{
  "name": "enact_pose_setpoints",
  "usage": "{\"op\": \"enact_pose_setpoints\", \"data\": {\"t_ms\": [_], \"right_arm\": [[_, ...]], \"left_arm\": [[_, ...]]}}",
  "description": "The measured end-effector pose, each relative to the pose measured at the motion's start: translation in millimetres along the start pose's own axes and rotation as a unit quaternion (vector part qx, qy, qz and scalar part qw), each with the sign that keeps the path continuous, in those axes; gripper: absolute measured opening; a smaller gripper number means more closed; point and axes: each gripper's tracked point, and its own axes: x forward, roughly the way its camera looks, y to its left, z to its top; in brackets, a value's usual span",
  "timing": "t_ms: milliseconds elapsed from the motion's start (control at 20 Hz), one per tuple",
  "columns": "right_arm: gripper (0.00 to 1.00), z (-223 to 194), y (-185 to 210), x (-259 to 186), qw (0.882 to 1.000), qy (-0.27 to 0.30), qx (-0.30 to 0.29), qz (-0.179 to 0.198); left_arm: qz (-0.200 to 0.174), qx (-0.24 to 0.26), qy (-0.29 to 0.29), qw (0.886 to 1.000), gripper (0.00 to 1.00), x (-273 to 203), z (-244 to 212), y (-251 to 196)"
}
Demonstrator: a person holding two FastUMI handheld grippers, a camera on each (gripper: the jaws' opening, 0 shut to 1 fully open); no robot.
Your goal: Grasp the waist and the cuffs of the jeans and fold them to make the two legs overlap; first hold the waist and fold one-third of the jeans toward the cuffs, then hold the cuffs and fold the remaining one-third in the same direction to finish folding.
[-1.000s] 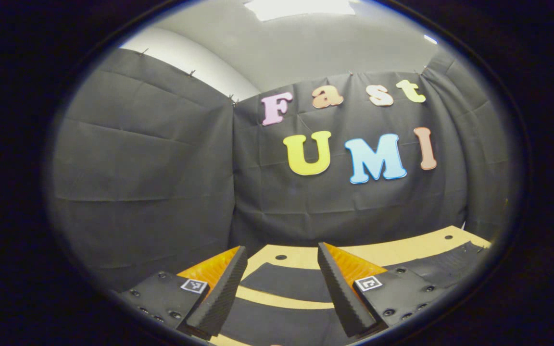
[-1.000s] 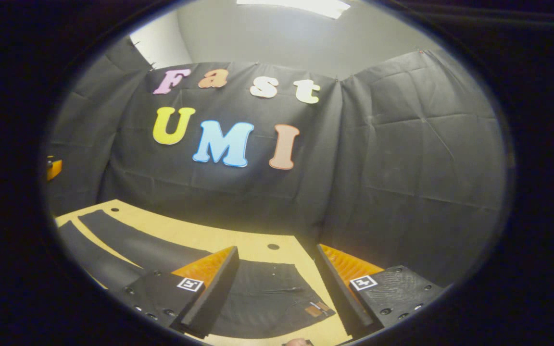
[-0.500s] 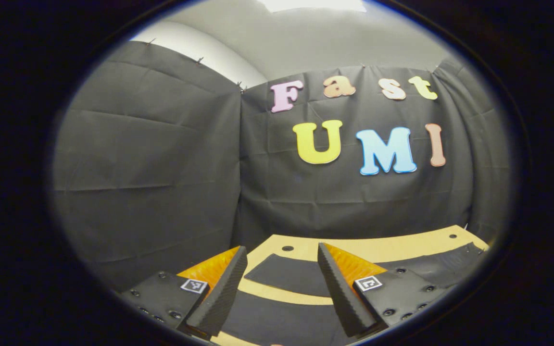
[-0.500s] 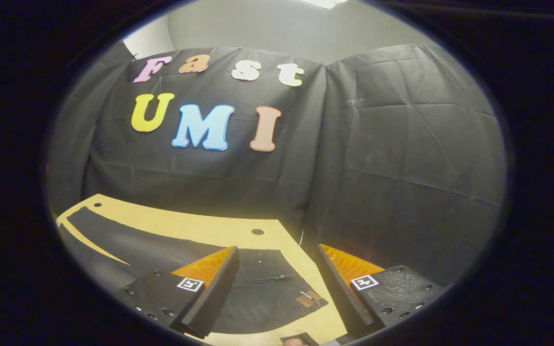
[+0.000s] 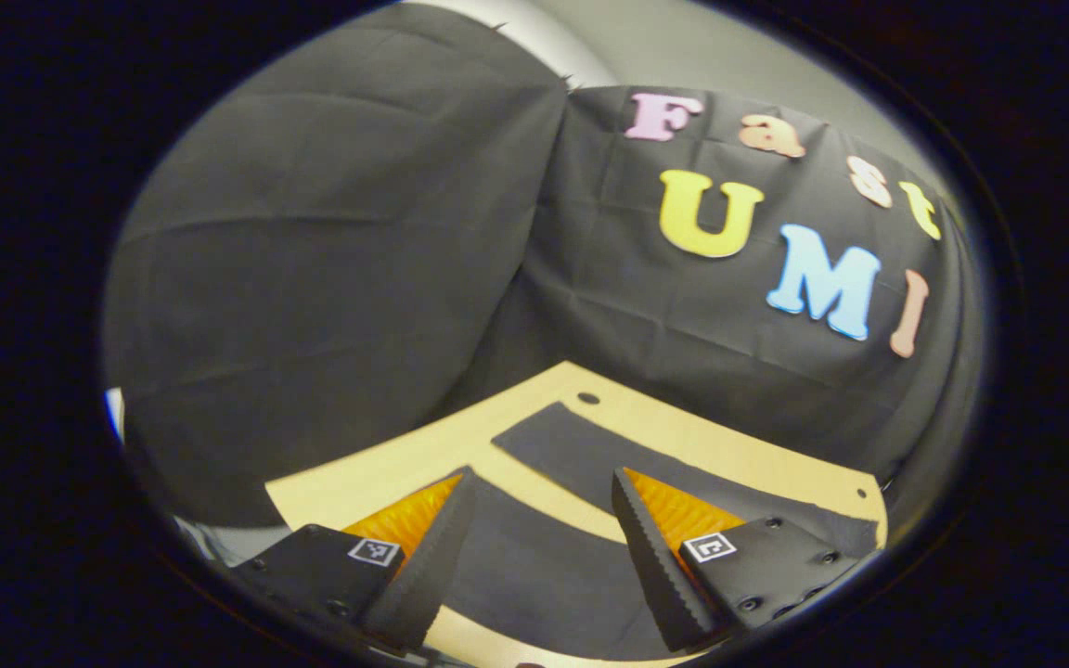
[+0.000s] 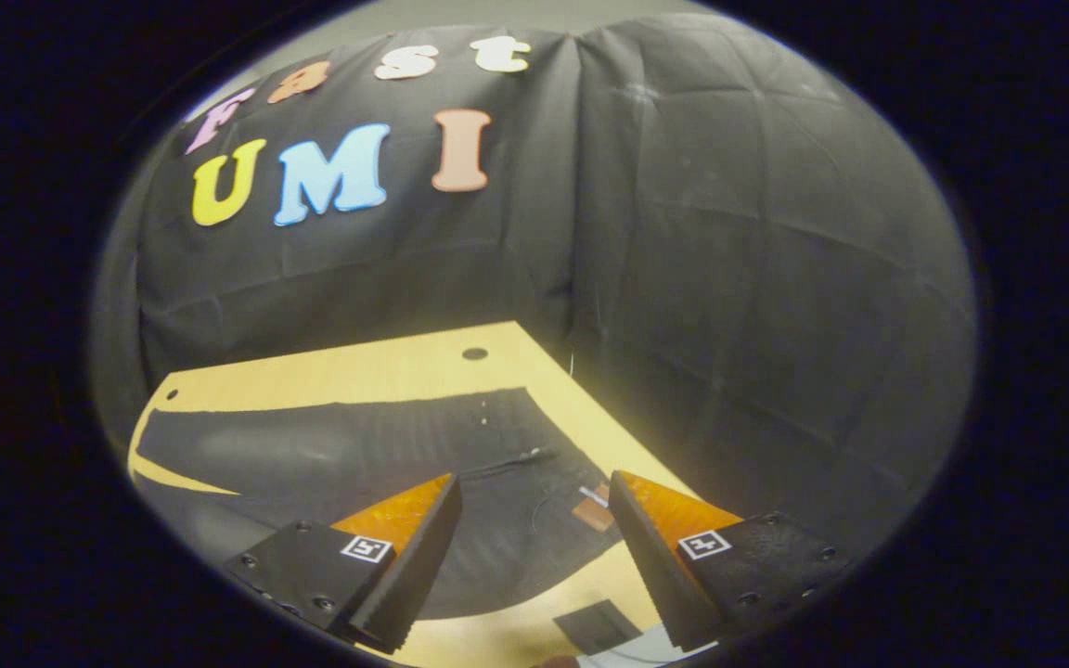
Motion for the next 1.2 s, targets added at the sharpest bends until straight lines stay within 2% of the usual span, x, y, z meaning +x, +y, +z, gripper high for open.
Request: {"op": "enact_pose_setpoints", "data": {"t_ms": [100,200,350,500,650,750,900,1050,1200], "right_arm": [[0.95,-29.4,-5.2,12.6,0.996,0.069,0.048,0.007],[0.96,-51.7,-13.5,21.5,0.991,0.108,0.084,0.006],[0.97,-69.6,-33.5,33.3,0.986,0.133,0.103,-0.013],[0.97,-83.4,-44.8,39.9,0.979,0.159,0.128,-0.016],[0.97,-100.6,-43.4,44.1,0.964,0.19,0.185,-0.003],[0.97,-106.6,-47.0,48.7,0.955,0.2,0.219,-0.002],[0.97,-111.5,-60.2,58.6,0.94,0.209,0.269,-0.012],[0.97,-112.7,-71.4,68.2,0.928,0.212,0.306,-0.021],[0.95,-105.3,-72.5,77.3,0.926,0.205,0.315,-0.018]], "left_arm": [[0.023,-0.075,0.039,0.996,0.94,8.1,-16.1,28.1],[0.053,-0.13,0.069,0.988,0.97,10.7,-32.0,59.2],[0.093,-0.199,0.094,0.971,0.98,7.6,-46.9,96.3],[0.127,-0.258,0.124,0.95,0.98,7.9,-64.1,121.0],[0.151,-0.309,0.152,0.927,0.99,17.9,-77.9,139.7],[0.159,-0.333,0.158,0.916,0.99,27.2,-85.3,147.9],[0.157,-0.355,0.159,0.908,0.99,33.6,-92.3,150.7],[0.144,-0.366,0.158,0.906,0.96,48.2,-97.7,150.7],[0.135,-0.358,0.162,0.91,0.97,60.8,-95.5,139.7]]}}
